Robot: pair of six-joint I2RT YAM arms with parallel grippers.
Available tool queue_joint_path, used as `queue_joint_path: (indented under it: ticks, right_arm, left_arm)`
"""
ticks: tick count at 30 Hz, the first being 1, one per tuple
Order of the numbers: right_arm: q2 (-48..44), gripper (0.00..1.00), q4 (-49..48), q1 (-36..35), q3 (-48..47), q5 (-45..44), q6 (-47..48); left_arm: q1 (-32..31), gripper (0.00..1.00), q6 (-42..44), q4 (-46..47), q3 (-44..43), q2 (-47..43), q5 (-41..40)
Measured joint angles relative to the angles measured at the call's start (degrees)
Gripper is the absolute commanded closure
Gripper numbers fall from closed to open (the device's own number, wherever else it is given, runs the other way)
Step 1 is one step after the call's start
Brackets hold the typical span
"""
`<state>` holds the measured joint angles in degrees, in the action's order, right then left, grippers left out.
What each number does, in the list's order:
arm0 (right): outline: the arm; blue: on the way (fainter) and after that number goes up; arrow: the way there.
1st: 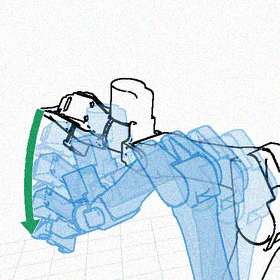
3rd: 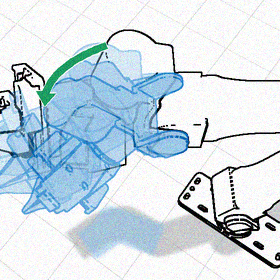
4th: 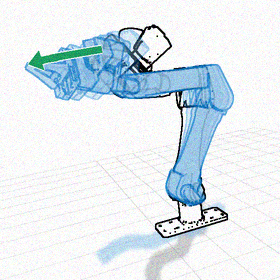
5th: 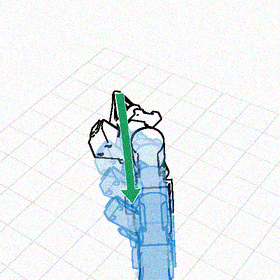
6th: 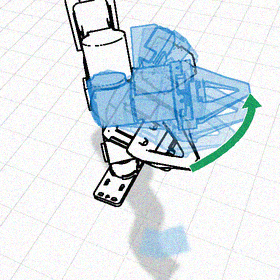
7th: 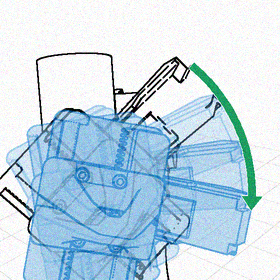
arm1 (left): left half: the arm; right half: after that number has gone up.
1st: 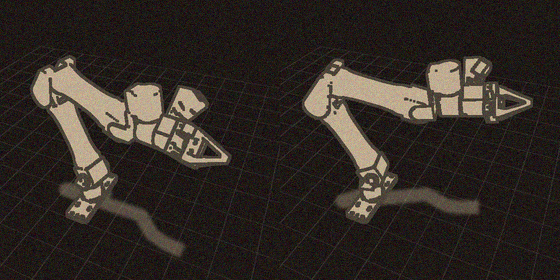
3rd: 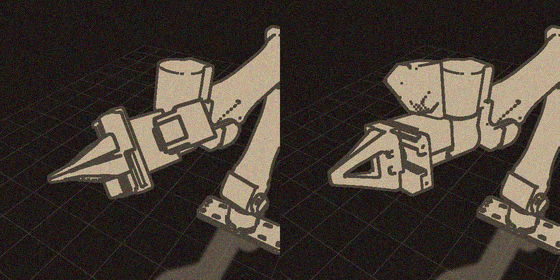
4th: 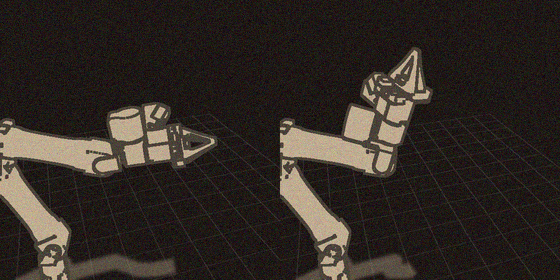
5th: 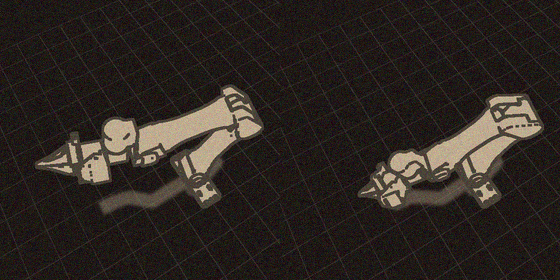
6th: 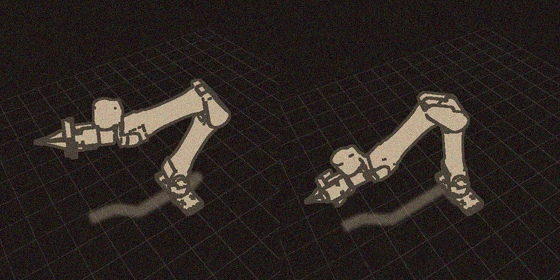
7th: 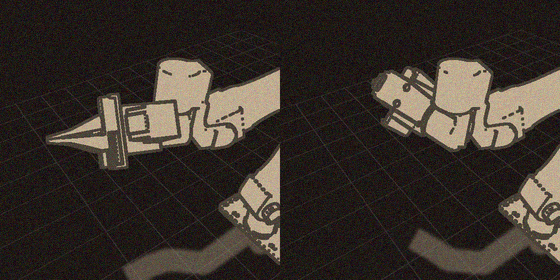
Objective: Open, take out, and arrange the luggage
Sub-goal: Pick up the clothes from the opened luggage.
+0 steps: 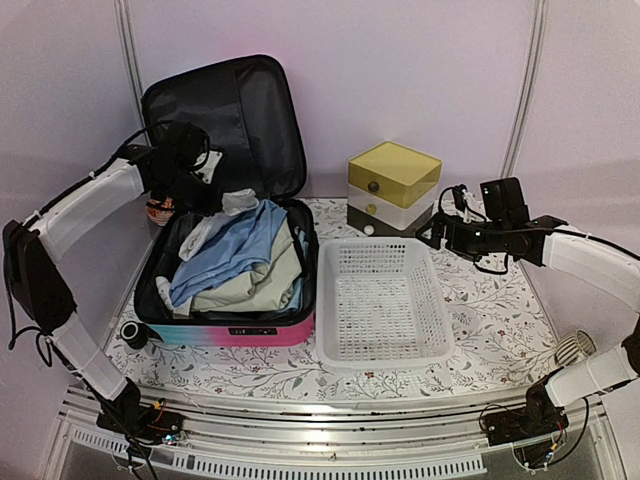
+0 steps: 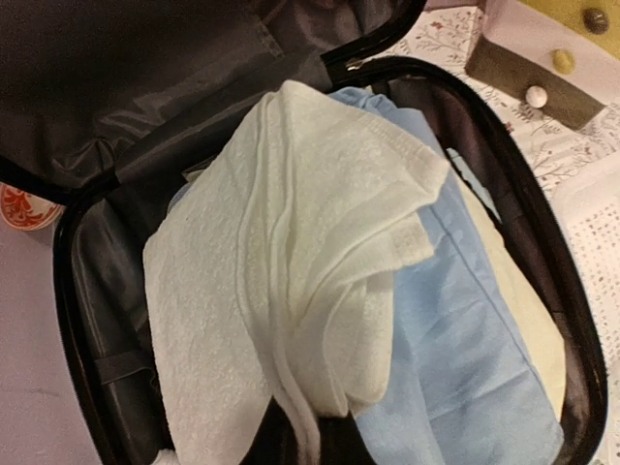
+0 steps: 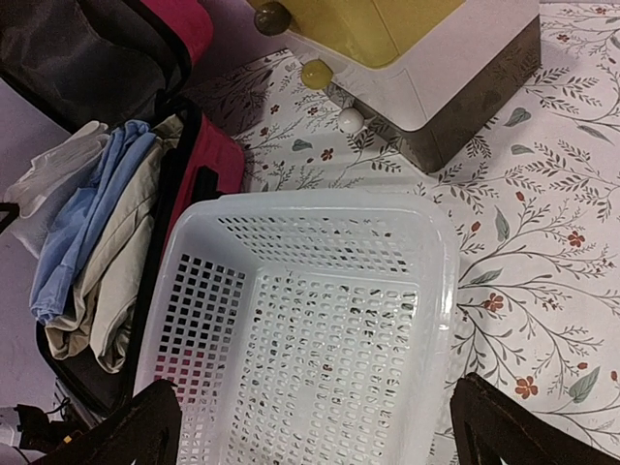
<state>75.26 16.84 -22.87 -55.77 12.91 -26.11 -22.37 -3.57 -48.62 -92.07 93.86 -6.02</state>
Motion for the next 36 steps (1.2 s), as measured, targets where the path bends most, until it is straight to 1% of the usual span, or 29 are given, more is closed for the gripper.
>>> queue_joint_path:
  ticks: [4,8,10,14,18,23,28,32,36]
  right_arm:
    - [0.0,0.01,-0.1,-0.8,-0.7,2.4,-1.3]
    - [-0.1,0.01,-1.9,-3.3,-0.8,6.0,-4.2]
    - [-0.1,0.01,-4.0,-5.1,-0.7,8.0,-6.3]
    - [0.9,0.01,-8.3,-9.0,-0.9,10.6,-12.3]
    - [4.2,0.01,-13.3,-12.3,-0.9,11.3,-20.2]
    - [7.8,0.01,-23.7,-17.9,0.7,9.9,-33.8]
    - [14.8,0.01,-31.9,-21.3,-0.4,8.7,-44.2]
    - [20.3,0.01,-36.2,-22.8,-2.4,8.6,-49.9]
    - [22.9,0.01,-40.1,-23.7,-3.0,8.6,-54.2]
  left_arm:
    - [0.0,1.0,0.0,0.0,0.0,-2.4,4.2]
    - [-0.5,1.0,-0.4,1.1,1.3,-5.0,10.7]
    - [-1.7,1.0,-1.0,2.4,2.8,-6.0,13.4]
    - [-6.3,1.0,-3.0,6.0,7.7,-7.8,17.2]
    - [-9.9,1.0,-5.5,10.7,14.5,-9.6,19.2]
    - [-12.9,1.0,-8.1,15.5,20.2,-11.0,19.9]
    - [-15.6,1.0,-10.0,18.6,22.1,-12.4,20.5]
    - [-17.8,1.0,-10.7,20.5,22.1,-13.8,21.0]
    - [-19.6,1.0,-11.3,22.0,22.1,-14.4,21.7]
